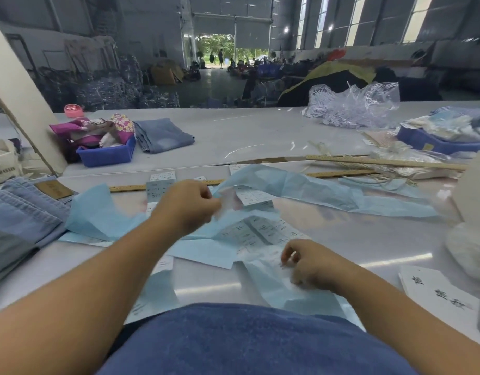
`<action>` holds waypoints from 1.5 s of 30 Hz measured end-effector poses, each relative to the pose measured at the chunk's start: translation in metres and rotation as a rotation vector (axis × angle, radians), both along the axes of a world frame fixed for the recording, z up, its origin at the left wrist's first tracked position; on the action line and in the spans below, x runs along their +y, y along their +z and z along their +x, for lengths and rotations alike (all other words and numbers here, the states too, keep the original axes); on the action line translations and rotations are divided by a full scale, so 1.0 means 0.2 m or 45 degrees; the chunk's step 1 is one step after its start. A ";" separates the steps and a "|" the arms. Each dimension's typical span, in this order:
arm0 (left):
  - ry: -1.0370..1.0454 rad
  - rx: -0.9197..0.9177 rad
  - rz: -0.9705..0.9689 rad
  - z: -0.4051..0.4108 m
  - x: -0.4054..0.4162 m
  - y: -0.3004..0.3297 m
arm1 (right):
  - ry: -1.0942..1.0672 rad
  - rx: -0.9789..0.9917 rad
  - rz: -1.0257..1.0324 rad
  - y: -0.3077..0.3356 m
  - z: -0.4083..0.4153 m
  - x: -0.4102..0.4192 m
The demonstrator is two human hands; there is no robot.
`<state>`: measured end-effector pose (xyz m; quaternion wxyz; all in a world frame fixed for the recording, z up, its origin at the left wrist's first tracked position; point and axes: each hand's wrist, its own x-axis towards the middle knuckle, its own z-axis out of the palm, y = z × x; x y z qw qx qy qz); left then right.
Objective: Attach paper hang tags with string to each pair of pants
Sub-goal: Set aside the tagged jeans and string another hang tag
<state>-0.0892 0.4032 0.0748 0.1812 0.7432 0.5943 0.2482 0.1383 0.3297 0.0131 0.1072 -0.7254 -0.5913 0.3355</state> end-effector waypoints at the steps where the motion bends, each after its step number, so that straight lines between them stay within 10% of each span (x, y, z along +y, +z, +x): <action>1: 0.012 0.110 0.129 0.05 -0.03 0.05 | 0.024 -0.054 0.060 0.04 0.01 -0.02; 7: -0.448 0.666 0.514 0.60 -0.42 0.30 | -0.320 0.910 0.359 0.40 0.29 -0.30; 17: -1.007 0.897 0.670 1.39 -0.87 0.47 | -0.517 1.245 0.348 0.46 0.86 -0.79; 22: -1.194 1.004 0.305 1.57 -0.87 0.39 | -0.744 0.967 0.451 0.33 1.03 -0.85; 31: -0.769 0.988 -0.262 1.52 -0.71 -0.12 | -1.155 0.627 0.511 -0.14 0.95 -0.78; 45: -0.695 0.700 -0.409 1.55 -0.69 -0.30 | -1.081 0.122 0.465 -0.29 0.83 -0.79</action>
